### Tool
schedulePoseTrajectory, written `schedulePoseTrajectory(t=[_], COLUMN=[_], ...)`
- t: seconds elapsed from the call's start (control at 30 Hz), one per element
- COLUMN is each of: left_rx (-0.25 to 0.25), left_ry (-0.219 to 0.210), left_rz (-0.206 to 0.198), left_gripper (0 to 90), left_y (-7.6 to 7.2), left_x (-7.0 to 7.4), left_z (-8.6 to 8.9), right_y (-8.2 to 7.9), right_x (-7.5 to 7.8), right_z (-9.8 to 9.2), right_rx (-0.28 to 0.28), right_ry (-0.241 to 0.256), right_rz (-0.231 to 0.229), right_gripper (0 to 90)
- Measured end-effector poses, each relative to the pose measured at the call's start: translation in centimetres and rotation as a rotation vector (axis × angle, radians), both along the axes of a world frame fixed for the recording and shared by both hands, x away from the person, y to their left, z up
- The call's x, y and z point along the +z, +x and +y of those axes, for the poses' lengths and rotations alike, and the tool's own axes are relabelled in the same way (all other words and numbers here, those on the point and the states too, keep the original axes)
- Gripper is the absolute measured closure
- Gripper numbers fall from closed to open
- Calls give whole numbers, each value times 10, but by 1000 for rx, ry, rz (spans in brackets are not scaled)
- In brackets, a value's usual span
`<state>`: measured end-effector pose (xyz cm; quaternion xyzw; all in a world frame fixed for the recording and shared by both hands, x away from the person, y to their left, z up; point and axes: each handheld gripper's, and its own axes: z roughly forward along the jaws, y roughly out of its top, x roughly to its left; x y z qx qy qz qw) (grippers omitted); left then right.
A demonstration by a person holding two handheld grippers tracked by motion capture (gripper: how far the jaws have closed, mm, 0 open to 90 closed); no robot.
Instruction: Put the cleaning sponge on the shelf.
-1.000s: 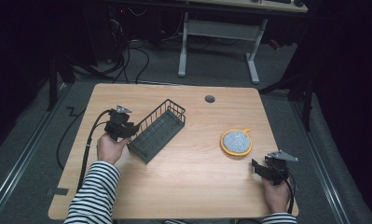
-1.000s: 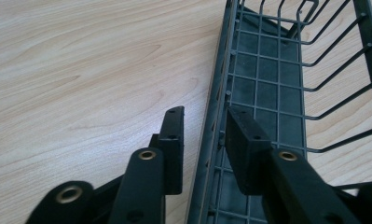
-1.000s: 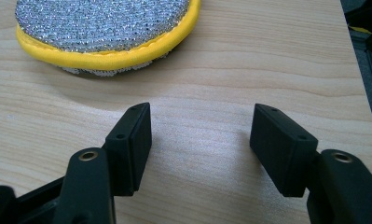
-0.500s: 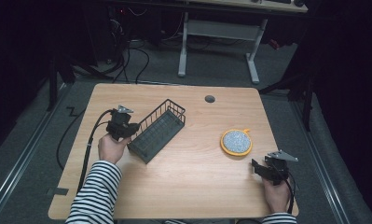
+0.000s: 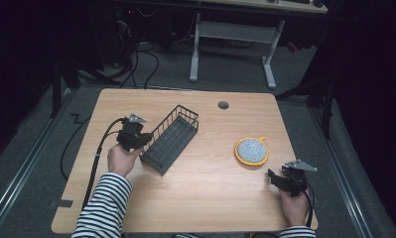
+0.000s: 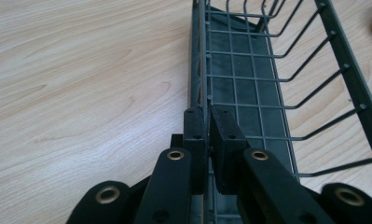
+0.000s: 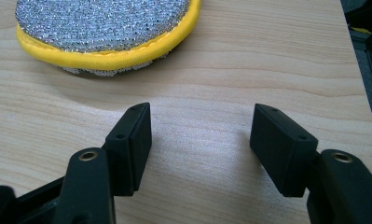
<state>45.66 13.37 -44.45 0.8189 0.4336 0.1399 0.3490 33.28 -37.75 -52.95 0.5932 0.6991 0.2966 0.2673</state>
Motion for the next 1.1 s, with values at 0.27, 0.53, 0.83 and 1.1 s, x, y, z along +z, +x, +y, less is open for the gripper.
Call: schedulePoseTrajectory(t=[0.27, 0.53, 0.83, 1.1], left_rx=[-6, -16, -40, -85], left_ry=[-4, -12, -19, -14], left_rz=[-2, -3, -2, -1], left_gripper=[856, 856, 856, 856], left_y=[-3, -10, -18, -26], left_x=[0, -1, -1, 0], left_z=[-6, -17, -33, -49], right_y=[0, 0, 0, 0], right_x=[0, 0, 0, 0], right_z=[0, 0, 0, 0], right_rx=[-2, 0, 0, 1], right_ry=[2, 0, 1, 1], right_rz=[1, 0, 0, 0], right_gripper=[389, 389, 388, 388])
